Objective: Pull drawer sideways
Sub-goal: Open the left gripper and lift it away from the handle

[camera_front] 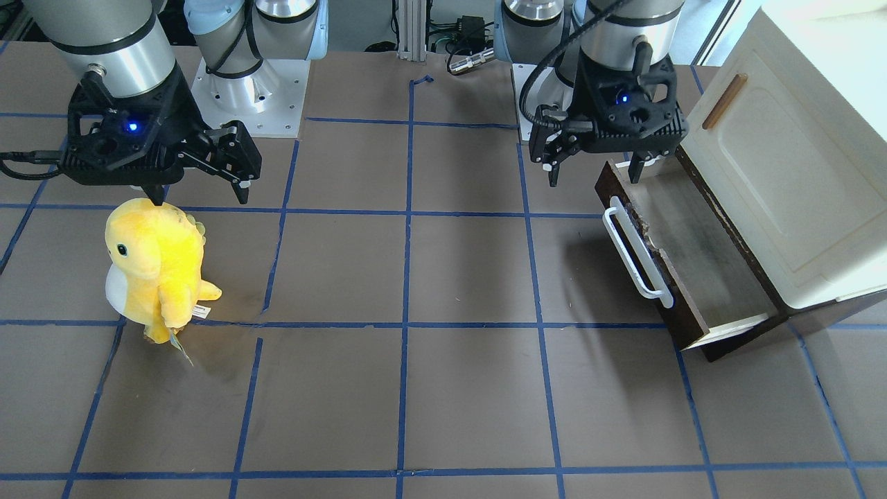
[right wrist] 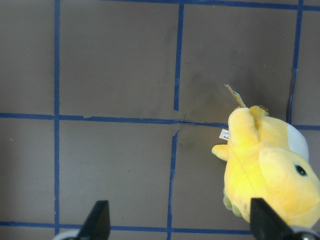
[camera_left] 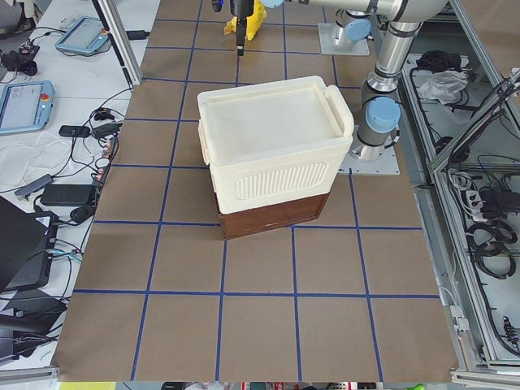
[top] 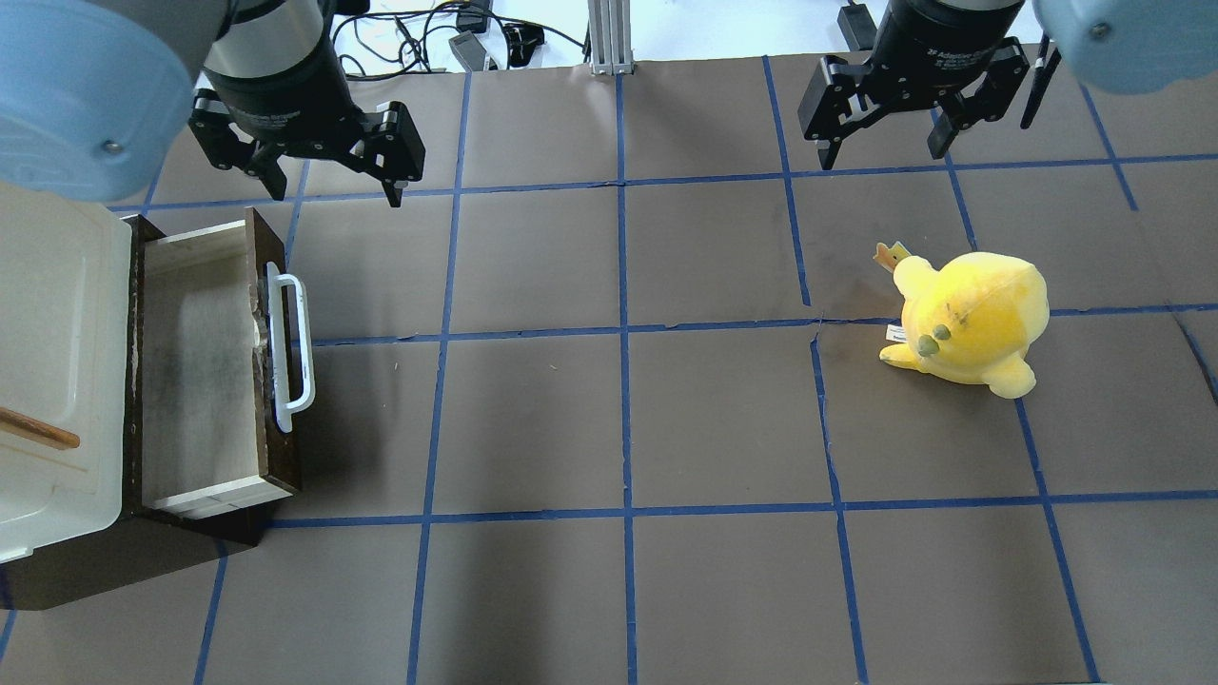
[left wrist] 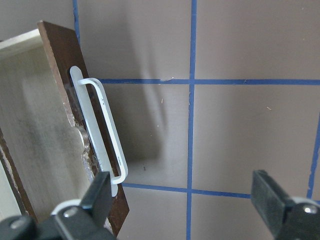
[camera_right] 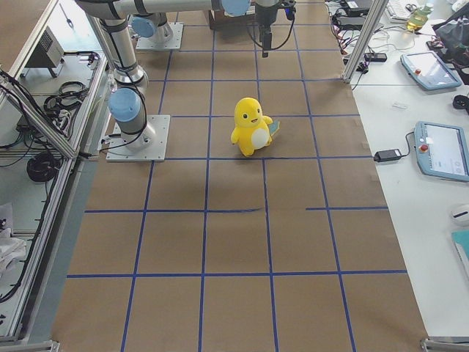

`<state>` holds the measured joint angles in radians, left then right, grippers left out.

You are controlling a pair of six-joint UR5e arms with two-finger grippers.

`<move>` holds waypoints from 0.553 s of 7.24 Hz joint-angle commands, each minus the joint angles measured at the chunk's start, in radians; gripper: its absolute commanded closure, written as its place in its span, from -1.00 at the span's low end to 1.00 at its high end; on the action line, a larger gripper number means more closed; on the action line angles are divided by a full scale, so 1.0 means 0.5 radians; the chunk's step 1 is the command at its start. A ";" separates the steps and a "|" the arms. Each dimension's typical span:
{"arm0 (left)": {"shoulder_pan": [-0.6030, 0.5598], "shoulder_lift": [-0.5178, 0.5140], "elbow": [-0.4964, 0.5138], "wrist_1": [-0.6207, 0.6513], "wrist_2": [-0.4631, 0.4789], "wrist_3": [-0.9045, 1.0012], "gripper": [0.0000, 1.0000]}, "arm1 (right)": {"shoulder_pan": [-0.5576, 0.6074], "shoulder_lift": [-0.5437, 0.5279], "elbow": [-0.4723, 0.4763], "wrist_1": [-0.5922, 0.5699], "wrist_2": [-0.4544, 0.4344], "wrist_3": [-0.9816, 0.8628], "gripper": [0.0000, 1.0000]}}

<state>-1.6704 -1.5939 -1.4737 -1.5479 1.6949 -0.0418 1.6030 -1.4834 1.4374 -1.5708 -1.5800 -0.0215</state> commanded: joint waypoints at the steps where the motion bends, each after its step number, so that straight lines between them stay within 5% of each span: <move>1: 0.217 0.089 -0.016 0.052 -0.204 0.364 -0.96 | 0.000 0.000 0.000 0.000 0.000 0.000 -1.00; 4: 0.261 0.135 -0.065 0.049 -0.294 0.366 -0.97 | 0.000 0.000 0.000 0.000 0.000 0.000 -1.00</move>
<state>-1.5455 -1.5393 -1.4958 -1.5226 1.5529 0.1334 1.6030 -1.4834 1.4373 -1.5708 -1.5800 -0.0215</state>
